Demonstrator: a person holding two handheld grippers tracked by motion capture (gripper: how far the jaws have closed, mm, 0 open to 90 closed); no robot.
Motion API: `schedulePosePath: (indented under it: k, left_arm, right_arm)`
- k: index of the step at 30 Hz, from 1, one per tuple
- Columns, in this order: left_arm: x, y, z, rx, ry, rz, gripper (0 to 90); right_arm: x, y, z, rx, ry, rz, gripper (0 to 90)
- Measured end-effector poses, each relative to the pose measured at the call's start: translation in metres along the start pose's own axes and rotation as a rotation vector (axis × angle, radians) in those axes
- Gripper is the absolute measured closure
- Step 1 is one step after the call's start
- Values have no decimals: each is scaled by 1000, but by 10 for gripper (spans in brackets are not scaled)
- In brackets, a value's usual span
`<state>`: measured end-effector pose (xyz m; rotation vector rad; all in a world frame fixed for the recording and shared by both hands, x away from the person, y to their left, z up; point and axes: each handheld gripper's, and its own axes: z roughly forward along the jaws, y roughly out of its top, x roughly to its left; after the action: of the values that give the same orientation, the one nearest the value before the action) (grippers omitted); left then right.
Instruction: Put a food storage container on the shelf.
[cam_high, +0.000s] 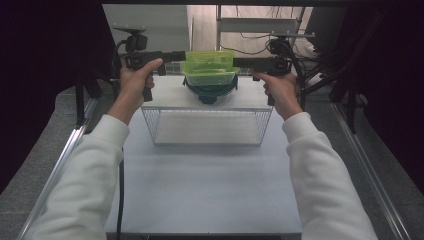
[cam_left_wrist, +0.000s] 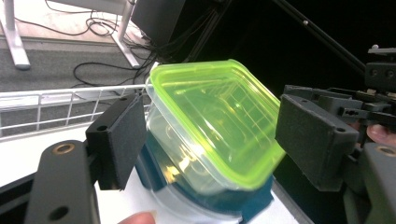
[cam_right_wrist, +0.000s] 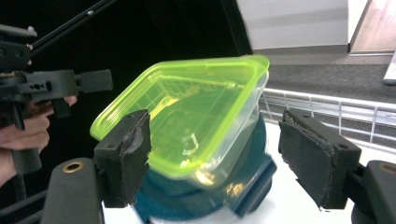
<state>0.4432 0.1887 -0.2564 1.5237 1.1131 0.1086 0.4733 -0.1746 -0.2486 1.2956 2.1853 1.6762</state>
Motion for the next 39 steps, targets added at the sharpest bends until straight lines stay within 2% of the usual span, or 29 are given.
schedulePosePath:
  k: [2,5,12,16,19,21,23,24,26,29,35,39]
  left_arm:
    - [-3,-1,-5,8,2,25,236]
    - [-7,-6,-14,5,-10,40,236]
    - [-13,-24,-33,0,15,93,231]
    - [-21,-43,-48,-6,61,129,236]
    - [-27,-63,-60,-11,74,172,236]
    - [-28,-78,-65,10,80,190,236]
    - [-30,-97,-68,35,113,224,236]
    - [-30,-107,-70,38,109,230,236]
    - [-27,-126,-73,54,93,219,236]
    - [-20,-156,-74,74,97,213,236]
    - [-7,-212,-68,151,102,191,239]
    - [-2,-243,-63,215,91,178,239]
  right_arm:
    - [0,-4,-5,6,-2,-7,243]
    - [-1,-9,-13,5,14,-23,242]
    - [1,-23,-31,18,-5,-97,243]
    - [4,-34,-43,18,-25,-143,244]
    - [6,-47,-53,16,-26,-154,245]
    - [6,-58,-60,19,-12,-162,248]
    - [7,-70,-67,24,-22,-190,251]
    - [8,-77,-71,29,-27,-205,252]
    - [8,-94,-78,37,-32,-224,254]
    - [7,-122,-88,45,-35,-241,262]
    - [-1,-176,-101,70,-47,-228,262]
    - [-8,-208,-105,92,-85,-225,268]
